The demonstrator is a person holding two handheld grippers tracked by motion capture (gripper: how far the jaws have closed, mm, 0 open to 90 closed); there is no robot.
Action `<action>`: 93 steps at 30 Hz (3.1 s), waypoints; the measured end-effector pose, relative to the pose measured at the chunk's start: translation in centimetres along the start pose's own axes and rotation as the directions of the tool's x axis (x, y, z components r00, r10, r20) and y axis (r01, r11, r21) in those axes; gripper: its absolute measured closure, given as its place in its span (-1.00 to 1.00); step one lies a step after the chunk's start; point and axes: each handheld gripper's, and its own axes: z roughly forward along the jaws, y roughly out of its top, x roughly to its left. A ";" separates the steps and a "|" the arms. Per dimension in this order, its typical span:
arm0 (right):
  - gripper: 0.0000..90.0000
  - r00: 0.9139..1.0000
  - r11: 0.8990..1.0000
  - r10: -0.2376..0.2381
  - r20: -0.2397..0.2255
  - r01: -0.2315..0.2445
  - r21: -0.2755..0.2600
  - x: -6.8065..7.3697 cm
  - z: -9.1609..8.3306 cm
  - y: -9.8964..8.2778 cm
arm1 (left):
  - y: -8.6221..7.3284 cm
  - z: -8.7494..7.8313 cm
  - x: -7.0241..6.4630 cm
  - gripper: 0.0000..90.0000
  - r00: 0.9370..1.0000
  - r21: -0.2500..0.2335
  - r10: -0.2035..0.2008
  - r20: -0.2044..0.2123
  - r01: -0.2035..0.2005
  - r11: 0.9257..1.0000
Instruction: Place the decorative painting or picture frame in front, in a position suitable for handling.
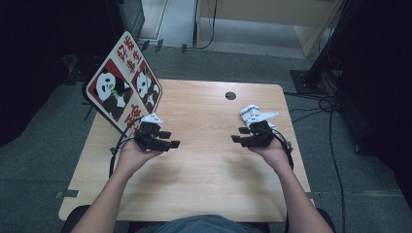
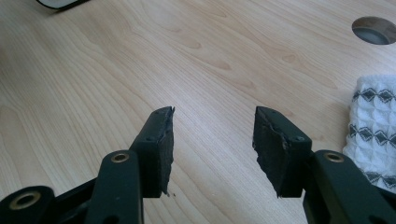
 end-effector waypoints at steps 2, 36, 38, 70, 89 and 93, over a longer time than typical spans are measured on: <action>0.09 1.000 1.000 -0.001 0.000 0.001 0.001 -0.1 0.0 0.0 | 0.0 0.0 0.0 -0.12 1.000 0.005 0.002 0.002 -0.002 1.000; 0.05 1.000 0.999 -0.024 -0.008 0.024 0.035 -1.3 1.1 0.9 | -1.8 -4.4 -0.1 -0.10 0.998 -0.046 -0.044 -0.046 0.042 0.998; 0.05 0.999 0.999 -0.033 -0.010 0.034 0.042 -1.2 1.4 1.1 | -1.9 -4.9 -0.1 -0.10 0.998 -0.052 -0.046 -0.046 0.044 0.998; 0.03 0.999 0.992 -0.038 0.007 0.036 0.118 -1.0 2.2 0.9 | -5.0 -12.1 1.6 -0.09 0.979 -0.172 -0.150 -0.136 0.126 0.977; 0.03 0.999 0.993 -0.038 0.004 0.037 0.116 -0.9 2.3 0.9 | -6.8 -15.2 4.6 -0.08 0.948 -0.251 -0.251 -0.195 0.199 0.947; 0.03 0.999 0.996 -0.029 -0.014 0.030 0.082 -0.9 2.0 0.9 | -6.6 -15.4 5.5 -0.08 0.942 -0.261 -0.278 -0.190 0.225 0.939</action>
